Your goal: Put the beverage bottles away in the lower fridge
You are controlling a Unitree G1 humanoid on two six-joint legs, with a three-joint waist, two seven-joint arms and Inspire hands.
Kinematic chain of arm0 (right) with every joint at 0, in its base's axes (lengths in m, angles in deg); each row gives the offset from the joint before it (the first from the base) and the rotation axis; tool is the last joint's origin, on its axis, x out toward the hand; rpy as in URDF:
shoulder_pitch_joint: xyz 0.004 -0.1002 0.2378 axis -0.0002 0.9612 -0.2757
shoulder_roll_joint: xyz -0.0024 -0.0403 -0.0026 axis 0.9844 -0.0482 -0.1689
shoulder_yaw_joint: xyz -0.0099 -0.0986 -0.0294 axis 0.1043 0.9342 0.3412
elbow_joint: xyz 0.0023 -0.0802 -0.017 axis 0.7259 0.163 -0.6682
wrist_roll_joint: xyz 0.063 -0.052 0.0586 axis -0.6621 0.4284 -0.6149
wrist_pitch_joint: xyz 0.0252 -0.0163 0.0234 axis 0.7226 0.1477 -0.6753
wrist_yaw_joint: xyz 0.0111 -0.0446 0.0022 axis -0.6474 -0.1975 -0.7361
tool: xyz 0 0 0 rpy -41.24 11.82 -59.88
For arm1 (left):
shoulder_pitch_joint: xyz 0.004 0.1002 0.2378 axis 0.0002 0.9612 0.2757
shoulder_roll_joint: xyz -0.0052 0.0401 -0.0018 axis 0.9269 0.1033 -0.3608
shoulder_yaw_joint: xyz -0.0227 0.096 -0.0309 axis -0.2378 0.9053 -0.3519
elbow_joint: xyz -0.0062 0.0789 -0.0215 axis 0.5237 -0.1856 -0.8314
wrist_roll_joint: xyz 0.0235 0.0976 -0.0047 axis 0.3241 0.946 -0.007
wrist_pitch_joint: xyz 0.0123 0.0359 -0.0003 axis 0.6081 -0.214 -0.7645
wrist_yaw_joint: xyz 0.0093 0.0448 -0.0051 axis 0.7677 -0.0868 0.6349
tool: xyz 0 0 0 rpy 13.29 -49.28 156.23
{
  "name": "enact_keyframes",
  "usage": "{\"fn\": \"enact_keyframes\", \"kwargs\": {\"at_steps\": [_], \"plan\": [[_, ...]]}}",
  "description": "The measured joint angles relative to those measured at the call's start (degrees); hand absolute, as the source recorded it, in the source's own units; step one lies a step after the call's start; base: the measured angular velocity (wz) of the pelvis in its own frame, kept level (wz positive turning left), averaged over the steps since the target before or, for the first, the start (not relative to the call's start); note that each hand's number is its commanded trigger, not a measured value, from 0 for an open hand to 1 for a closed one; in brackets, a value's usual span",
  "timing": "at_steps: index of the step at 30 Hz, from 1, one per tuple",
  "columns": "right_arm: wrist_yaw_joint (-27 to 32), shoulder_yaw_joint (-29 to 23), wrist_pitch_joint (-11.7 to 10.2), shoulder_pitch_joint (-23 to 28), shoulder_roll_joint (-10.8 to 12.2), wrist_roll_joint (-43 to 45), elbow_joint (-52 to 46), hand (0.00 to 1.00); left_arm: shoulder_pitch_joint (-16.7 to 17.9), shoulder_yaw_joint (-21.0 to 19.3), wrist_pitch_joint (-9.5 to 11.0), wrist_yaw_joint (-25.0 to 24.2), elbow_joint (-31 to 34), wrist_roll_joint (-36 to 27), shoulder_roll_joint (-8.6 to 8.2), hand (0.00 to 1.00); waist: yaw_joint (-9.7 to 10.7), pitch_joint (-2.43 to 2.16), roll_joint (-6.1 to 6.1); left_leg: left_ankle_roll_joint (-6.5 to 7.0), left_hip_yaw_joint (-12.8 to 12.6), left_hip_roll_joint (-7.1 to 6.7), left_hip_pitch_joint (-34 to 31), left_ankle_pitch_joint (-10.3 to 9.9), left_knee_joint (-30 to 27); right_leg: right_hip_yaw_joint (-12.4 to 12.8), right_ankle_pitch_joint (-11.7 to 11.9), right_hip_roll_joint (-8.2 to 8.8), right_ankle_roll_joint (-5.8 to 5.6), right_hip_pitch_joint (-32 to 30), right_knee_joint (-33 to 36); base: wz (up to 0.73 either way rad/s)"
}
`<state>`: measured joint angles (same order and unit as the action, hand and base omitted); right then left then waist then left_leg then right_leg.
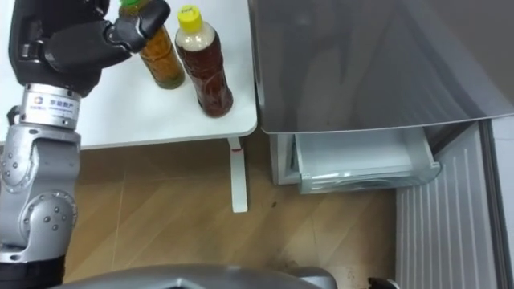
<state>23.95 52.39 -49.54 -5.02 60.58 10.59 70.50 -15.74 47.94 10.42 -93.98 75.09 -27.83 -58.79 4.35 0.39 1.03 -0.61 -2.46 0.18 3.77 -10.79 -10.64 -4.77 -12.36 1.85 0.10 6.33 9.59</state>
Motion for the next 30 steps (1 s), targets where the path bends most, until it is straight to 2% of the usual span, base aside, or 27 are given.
{"fn": "enact_keyframes", "kwargs": {"at_steps": [5, 12, 24, 30], "plan": [[-0.1, 0.2, 0.6, 0.2, 0.0, 0.0, 0.3, 0.0, -0.1, 0.0, -1.1, -2.8, 0.0, 0.0, 0.0, 0.0, 0.0, 0.15, 0.3, 0.0, -0.3, 0.03, 0.0, 0.0, 0.0, 0.1, -0.1, 0.03, -0.05, -0.3, 0.1, 0.0], [-0.1, 0.2, 1.5, 0.5, 0.0, 0.1, 0.5, 0.0, -0.1, 0.0, -1.5, -4.8, 0.0, 0.0, 0.0, 0.0, 0.0, 0.16, 0.27, 0.01, -0.3, 0.05, 0.0, 0.0, -0.1, 0.2, -0.1, 0.02, -0.04, -0.4, 0.3, 0.0], [0.7, 0.1, 1.5, 0.5, 0.0, 0.0, 0.1, 0.0, -0.1, 0.0, -1.6, -7.8, -0.1, -0.4, 0.27, 0.0, 0.0, 0.29, 0.0, 0.01, -0.5, 0.08, 0.0, 0.0, -0.1, 0.2, -0.1, 0.02, 0.01, -0.3, 0.4, 0.0], [0.7, 0.2, 1.6, 0.7, 0.0, 0.0, 0.0, 0.0, -0.1, 0.0, -2.9, -9.0, -0.1, -1.2, 1.01, 0.0, 0.0, 0.29, -0.08, 0.01, -0.7, 0.08, 0.0, 0.0, -0.1, 0.2, -0.1, 0.03, 0.0, -0.3, 0.3, 0.0]]}}
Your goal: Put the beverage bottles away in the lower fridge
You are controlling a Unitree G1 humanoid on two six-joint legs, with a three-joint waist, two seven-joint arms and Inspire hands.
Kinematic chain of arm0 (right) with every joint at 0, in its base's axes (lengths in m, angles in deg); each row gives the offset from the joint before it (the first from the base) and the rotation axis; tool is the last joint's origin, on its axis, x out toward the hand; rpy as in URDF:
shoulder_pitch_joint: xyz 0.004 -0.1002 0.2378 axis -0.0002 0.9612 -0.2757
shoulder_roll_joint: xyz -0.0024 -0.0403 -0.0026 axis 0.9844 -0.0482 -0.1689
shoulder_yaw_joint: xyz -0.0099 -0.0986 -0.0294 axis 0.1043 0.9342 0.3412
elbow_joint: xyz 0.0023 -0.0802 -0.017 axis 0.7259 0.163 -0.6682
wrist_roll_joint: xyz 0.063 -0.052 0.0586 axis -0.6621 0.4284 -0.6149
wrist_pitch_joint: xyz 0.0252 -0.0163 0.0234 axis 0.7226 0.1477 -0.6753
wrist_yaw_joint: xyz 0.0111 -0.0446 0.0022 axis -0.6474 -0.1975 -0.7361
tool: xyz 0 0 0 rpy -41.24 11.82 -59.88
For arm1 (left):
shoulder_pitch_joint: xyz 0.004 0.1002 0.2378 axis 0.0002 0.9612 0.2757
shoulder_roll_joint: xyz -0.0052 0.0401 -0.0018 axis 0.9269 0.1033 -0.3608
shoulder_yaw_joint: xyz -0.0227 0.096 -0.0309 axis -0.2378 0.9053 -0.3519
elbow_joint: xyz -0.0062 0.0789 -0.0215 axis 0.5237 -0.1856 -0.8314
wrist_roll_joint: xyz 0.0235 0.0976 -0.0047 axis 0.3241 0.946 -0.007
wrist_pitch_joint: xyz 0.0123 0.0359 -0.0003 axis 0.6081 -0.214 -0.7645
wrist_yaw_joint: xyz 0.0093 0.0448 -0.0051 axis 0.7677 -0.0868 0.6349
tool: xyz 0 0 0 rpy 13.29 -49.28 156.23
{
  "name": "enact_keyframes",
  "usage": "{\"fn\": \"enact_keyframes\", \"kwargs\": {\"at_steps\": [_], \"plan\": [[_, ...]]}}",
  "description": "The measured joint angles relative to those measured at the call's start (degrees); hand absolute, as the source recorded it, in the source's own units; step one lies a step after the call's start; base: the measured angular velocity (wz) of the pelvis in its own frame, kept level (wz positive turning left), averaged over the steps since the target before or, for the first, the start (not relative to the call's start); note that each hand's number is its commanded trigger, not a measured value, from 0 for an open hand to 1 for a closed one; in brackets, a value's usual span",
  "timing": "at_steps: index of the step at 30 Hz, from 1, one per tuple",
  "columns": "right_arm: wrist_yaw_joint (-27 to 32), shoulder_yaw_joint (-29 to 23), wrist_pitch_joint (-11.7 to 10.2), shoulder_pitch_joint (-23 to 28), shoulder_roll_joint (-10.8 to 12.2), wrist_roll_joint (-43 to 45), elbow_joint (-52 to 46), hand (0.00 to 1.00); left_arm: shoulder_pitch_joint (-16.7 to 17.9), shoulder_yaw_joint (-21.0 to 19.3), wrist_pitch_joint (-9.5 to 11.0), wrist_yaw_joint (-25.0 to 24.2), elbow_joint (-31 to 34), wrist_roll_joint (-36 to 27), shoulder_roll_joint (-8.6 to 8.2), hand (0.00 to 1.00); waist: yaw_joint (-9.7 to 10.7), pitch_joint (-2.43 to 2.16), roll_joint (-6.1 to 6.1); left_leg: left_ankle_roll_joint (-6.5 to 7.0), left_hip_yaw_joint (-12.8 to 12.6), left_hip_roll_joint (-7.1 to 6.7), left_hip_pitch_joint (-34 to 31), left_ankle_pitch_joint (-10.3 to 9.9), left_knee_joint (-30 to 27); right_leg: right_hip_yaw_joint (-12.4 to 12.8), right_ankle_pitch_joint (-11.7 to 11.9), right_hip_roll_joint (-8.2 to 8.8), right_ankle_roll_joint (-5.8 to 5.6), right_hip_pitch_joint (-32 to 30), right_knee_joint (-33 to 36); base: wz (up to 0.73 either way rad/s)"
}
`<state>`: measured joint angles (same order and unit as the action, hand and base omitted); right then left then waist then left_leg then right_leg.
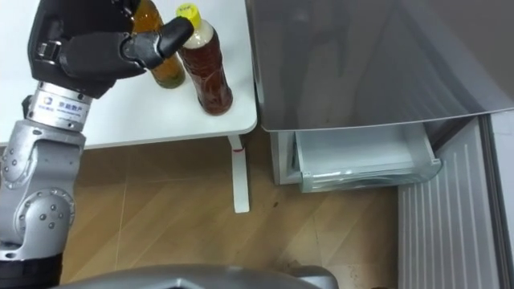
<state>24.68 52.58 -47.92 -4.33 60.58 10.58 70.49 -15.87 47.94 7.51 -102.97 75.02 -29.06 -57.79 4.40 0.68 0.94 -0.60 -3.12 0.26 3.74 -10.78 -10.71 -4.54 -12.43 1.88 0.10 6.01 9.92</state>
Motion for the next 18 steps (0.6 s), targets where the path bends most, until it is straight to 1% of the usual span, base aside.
{"fn": "enact_keyframes", "kwargs": {"at_steps": [2, 6, 9, 13, 16, 18], "plan": [[0.0, 0.0, 0.1, 0.0, 0.0, 0.0, 0.0, 0.0, 0.0, 0.1, -0.6, -0.3, 0.0, 0.0, 0.0, 0.0, 0.0, -0.02, 0.03, 0.0, 0.0, 0.0, 0.0, 0.0, 0.0, 0.0, 0.0, -0.01, 0.0, 0.0, 0.0, 0.0], [-0.3, 0.1, 0.2, 0.0, 0.0, 0.4, 0.0, 0.0, 0.0, 0.3, -0.9, -1.0, -0.1, -0.1, 0.0, 0.0, 0.0, -0.05, 0.06, 0.0, -0.1, 0.0, -0.1, 0.0, 0.0, 0.0, 0.0, -0.01, 0.0, 0.0, -0.1, 0.0], [-1.0, 0.1, 0.5, -0.1, 0.0, 1.0, 0.0, 0.0, 0.0, 0.3, -2.0, -1.3, -0.5, -0.1, 0.02, 0.0, 0.0, -0.1, 0.12, 0.0, -0.1, 0.02, -0.1, 0.0, 0.0, 0.0, 0.0, -0.01, 0.0, -0.1, -0.1, 0.0], [-2.1, 0.1, 1.1, -0.1, 0.0, 2.5, -0.1, 0.0, 0.1, 0.3, -3.2, -2.3, -2.1, -0.1, 0.04, 0.0, 0.0, -0.34, 0.31, 0.0, -0.1, 0.03, -0.1, 0.0, 0.0, -0.1, 0.0, -0.01, 0.0, -0.1, -0.1, 0.0], [-2.6, 0.1, 1.4, -0.1, 0.0, 2.5, -0.1, 0.0, 0.1, 0.3, -3.2, -2.7, -3.4, -0.1, 0.05, 0.0, 0.0, -0.63, 0.52, 0.0, -0.1, 0.04, 0.0, 0.0, 0.0, -0.1, 0.0, -0.01, 0.0, -0.1, 0.0, 0.0], [-2.6, 0.1, 1.4, -0.1, 0.0, 2.5, -0.1, 0.0, 0.1, 0.3, -3.3, -2.7, -3.6, -0.1, 0.05, 0.0, 0.0, -0.64, 0.54, 0.0, -0.1, 0.05, 0.0, 0.0, 0.0, -0.1, 0.0, -0.01, 0.0, -0.1, 0.0, 0.0]]}}
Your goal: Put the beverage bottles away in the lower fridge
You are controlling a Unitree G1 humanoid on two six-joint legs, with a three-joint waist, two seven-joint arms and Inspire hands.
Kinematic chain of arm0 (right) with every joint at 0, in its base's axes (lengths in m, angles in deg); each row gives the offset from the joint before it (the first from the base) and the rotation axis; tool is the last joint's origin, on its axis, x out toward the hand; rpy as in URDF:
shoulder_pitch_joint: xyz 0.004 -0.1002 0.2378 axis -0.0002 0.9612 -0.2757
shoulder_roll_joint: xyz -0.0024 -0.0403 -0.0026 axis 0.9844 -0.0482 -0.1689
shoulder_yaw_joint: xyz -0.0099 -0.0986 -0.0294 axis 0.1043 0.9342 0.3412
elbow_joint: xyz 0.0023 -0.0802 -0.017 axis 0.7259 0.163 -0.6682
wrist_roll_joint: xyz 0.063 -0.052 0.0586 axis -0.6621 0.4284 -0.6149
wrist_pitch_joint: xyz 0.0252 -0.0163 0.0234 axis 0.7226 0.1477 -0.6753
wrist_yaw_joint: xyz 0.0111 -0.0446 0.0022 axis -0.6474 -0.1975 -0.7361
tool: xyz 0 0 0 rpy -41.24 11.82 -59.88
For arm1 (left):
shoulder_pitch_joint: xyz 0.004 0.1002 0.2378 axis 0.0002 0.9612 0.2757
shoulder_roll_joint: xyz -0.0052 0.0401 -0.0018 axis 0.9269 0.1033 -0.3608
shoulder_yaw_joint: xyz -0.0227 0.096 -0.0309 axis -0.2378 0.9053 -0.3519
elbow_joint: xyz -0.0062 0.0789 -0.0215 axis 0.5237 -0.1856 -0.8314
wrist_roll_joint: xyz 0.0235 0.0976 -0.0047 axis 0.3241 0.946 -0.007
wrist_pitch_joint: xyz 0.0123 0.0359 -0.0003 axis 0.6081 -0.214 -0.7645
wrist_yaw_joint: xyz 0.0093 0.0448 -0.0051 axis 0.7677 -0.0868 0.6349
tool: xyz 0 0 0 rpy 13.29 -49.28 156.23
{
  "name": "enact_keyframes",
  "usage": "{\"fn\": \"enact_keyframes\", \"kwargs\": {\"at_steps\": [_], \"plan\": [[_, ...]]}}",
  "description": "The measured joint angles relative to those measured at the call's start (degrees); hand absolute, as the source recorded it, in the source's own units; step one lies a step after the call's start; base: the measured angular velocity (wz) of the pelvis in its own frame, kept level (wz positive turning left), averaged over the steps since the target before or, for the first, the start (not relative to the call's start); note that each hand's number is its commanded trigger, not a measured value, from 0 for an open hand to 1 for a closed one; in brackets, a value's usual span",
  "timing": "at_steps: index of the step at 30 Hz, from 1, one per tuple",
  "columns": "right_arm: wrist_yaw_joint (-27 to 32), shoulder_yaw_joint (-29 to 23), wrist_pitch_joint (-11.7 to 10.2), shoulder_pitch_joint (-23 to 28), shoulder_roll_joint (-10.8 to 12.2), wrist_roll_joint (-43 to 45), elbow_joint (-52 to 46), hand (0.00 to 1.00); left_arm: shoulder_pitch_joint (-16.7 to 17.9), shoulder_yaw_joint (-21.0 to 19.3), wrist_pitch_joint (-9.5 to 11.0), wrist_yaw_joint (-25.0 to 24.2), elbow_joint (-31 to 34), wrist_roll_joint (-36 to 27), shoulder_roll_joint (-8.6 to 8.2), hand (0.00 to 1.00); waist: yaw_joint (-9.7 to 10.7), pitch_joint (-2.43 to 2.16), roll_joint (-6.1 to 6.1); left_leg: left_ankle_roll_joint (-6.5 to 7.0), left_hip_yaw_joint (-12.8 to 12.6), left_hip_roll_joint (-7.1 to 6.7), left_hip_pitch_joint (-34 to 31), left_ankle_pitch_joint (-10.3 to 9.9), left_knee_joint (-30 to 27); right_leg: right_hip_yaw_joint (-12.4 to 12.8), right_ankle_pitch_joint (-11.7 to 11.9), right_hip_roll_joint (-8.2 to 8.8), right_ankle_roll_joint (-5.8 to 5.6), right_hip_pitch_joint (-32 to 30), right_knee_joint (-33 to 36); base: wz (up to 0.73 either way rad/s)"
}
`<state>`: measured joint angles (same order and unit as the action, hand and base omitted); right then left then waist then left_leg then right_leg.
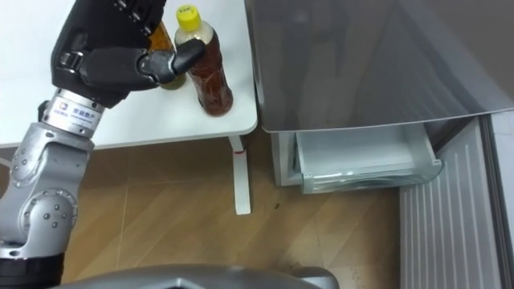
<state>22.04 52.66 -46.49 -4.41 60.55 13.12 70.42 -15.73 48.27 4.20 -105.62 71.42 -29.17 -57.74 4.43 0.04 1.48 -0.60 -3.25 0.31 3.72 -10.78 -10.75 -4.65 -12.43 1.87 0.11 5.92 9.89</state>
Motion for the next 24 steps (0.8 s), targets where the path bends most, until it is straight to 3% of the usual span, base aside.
{"fn": "enact_keyframes", "kwargs": {"at_steps": [16, 24], "plan": [[-0.6, 1.1, 0.1, 0.5, 0.0, 0.7, 0.2, 0.0, 0.0, 0.2, 0.0, -0.9, -3.6, 0.1, 0.04, 0.0, -0.2, 0.33, -0.48, 0.0, -1.5, 0.21, 0.1, 0.0, 0.0, 1.4, 0.0, -0.09, 0.0, -0.9, 0.8, -0.04], [-0.7, 1.1, 1.0, 0.9, 0.0, 1.0, -0.3, 0.0, 0.4, 0.2, 0.0, -0.8, -6.1, 0.4, 1.06, 0.0, -0.2, 0.45, -0.3, 0.0, -1.5, 0.23, 0.0, 0.0, 0.0, 1.6, 0.0, -0.12, -0.02, -1.0, 0.8, 0.0]]}}
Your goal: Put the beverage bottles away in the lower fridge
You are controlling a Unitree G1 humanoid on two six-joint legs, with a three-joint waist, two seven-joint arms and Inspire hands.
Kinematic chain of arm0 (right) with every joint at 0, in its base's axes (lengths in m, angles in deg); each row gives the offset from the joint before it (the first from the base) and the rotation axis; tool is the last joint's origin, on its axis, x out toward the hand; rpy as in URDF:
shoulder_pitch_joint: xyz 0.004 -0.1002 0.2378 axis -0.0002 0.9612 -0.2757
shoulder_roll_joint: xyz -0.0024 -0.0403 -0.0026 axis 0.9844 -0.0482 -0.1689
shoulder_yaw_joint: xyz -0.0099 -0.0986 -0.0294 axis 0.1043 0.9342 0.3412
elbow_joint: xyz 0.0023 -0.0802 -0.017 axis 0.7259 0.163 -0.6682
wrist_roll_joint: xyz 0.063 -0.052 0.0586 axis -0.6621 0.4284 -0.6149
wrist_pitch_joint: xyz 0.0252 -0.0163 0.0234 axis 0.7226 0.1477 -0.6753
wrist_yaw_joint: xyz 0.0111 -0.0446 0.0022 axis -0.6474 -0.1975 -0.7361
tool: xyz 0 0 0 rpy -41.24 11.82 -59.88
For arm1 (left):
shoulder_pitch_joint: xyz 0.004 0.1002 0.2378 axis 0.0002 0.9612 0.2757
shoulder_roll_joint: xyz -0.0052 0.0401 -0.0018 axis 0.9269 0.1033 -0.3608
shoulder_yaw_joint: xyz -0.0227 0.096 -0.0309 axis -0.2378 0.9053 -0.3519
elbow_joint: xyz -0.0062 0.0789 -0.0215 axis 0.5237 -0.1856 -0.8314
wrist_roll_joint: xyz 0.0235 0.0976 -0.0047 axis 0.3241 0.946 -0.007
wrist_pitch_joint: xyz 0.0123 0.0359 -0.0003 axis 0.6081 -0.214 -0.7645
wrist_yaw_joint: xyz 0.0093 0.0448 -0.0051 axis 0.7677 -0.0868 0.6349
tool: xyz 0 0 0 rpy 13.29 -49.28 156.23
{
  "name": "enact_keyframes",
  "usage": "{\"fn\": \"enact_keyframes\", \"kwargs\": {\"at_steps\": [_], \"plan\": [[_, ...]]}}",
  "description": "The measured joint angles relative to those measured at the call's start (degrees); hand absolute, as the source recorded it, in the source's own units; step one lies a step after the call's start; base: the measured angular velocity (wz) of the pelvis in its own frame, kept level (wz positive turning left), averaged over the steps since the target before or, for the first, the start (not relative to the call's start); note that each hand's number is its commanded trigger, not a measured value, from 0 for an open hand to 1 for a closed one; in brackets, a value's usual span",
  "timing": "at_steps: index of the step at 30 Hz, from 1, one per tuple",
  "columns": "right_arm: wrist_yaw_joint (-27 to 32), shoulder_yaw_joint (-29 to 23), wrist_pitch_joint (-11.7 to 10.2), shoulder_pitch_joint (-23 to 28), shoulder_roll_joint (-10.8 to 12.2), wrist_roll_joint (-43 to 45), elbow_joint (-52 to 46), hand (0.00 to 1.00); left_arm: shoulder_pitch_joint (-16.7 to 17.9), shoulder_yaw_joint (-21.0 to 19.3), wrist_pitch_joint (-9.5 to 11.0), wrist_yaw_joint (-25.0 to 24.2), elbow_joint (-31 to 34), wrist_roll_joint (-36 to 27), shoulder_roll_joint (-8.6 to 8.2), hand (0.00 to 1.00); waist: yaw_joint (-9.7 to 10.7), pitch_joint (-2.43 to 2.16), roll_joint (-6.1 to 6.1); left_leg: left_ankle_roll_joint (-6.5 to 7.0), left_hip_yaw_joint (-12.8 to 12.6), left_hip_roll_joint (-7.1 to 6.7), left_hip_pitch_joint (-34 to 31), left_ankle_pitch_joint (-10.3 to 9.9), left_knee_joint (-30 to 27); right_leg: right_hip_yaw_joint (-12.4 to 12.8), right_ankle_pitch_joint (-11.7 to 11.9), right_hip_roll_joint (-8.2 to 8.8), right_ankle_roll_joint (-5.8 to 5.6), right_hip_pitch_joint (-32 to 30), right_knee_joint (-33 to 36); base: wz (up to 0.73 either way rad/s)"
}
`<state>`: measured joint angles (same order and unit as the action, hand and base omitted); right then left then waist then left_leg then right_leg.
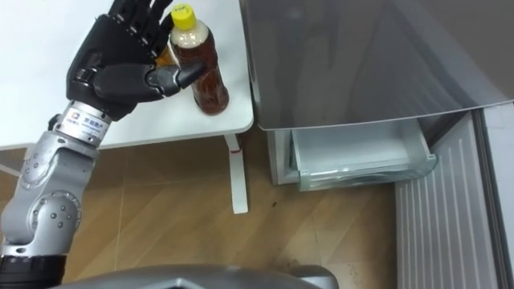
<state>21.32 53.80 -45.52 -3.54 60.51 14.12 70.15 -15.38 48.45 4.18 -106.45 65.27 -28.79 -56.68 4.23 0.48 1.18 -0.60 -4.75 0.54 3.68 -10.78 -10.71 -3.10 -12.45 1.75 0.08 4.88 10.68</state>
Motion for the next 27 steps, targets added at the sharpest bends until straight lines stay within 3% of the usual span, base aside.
{"fn": "enact_keyframes", "kwargs": {"at_steps": [13, 21, 27], "plan": [[-1.2, 0.0, 0.3, 0.2, -0.2, 0.3, -1.7, 0.0, 0.2, 0.0, -0.9, -0.2, -0.4, 2.2, 0.0, 0.0, 0.1, -0.19, 0.68, 0.0, 0.1, 0.0, 0.1, 0.0, 0.0, -0.1, 0.0, -0.02, 0.02, 0.1, 0.1, 0.0], [-1.2, 0.0, 0.3, 0.6, -0.2, 0.3, -1.7, 0.0, 0.6, 0.3, -1.0, 0.0, -0.4, 5.0, 0.0, 0.0, 0.2, -0.01, 0.59, 0.0, 0.1, 0.0, 0.2, 0.0, 0.0, -0.1, 0.0, -0.02, 0.01, 0.2, 0.0, 0.0], [-1.9, 0.0, -0.2, 0.3, -0.2, 2.1, -1.7, 0.0, 0.6, 0.7, -0.9, 0.2, -0.4, 10.6, 0.01, 0.0, 0.2, 0.32, 0.04, 0.0, 0.1, 0.0, 0.0, 0.0, 0.0, 0.0, 0.0, -0.01, -0.01, 0.0, 0.0, 0.0]]}}
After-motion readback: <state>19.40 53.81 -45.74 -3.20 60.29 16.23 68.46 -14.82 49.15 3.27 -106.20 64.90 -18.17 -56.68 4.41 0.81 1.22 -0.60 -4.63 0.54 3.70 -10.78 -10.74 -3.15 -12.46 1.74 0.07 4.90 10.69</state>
